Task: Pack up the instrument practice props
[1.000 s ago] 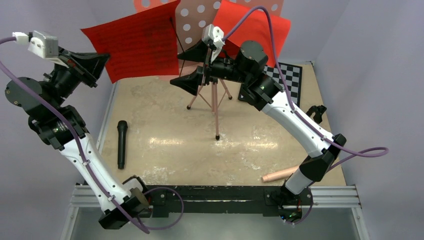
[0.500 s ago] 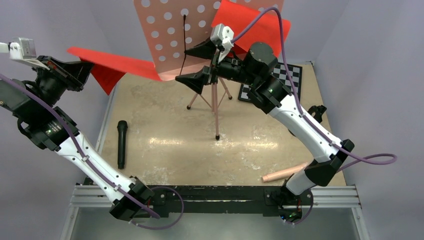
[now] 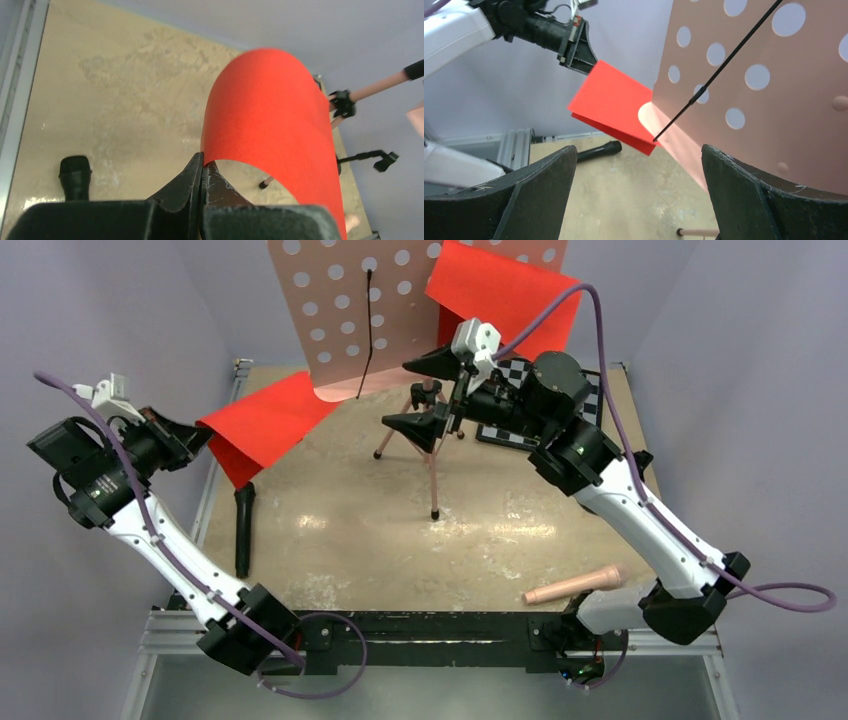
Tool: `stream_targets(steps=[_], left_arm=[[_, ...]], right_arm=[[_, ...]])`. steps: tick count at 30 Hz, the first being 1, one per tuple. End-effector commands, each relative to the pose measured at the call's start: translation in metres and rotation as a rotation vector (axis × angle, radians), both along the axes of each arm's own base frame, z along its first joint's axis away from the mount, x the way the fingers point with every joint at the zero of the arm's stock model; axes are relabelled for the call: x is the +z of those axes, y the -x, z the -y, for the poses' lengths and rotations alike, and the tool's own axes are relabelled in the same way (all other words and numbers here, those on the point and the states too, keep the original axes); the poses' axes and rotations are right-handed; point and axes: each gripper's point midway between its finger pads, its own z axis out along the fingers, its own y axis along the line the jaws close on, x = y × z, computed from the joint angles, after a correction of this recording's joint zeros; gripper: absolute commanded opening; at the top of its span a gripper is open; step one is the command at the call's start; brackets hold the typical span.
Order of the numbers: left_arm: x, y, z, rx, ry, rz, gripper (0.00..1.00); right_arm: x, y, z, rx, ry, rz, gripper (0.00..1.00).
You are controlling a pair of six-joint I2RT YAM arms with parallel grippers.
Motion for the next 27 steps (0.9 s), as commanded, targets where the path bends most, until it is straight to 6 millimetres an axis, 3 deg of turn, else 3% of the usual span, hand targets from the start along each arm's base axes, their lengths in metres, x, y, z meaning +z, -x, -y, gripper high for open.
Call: stream_targets(steps=[1, 5, 10, 16, 27], left_arm=[[-0.051, 0.011, 0.018, -0.141, -0.092, -0.136, 0.00], [-0.093, 0.013, 0.040, -0.271, -0.053, -0.318, 0.00], [-0.138, 0.021, 0.054, -0.325, 0.197, -0.557, 0.00], [-0.147, 0.019, 0.058, -0.357, 0.288, -0.598, 0.00], [-0.187, 0.041, 0.036, -0.379, 0.137, -0.838, 0.00]], right_arm=[[0.007, 0.020, 0.027, -0.024, 0.017, 0.069, 0.99], [-0.003, 0.031, 0.039, -0.025, 0.052, 0.080, 0.99], [-0.007, 0.038, 0.049, -0.037, 0.069, 0.076, 0.99], [-0.012, 0.037, 0.055, -0.067, 0.078, 0.060, 0.99], [-0.017, 0.041, 0.057, -0.054, 0.095, 0.059, 0.99]])
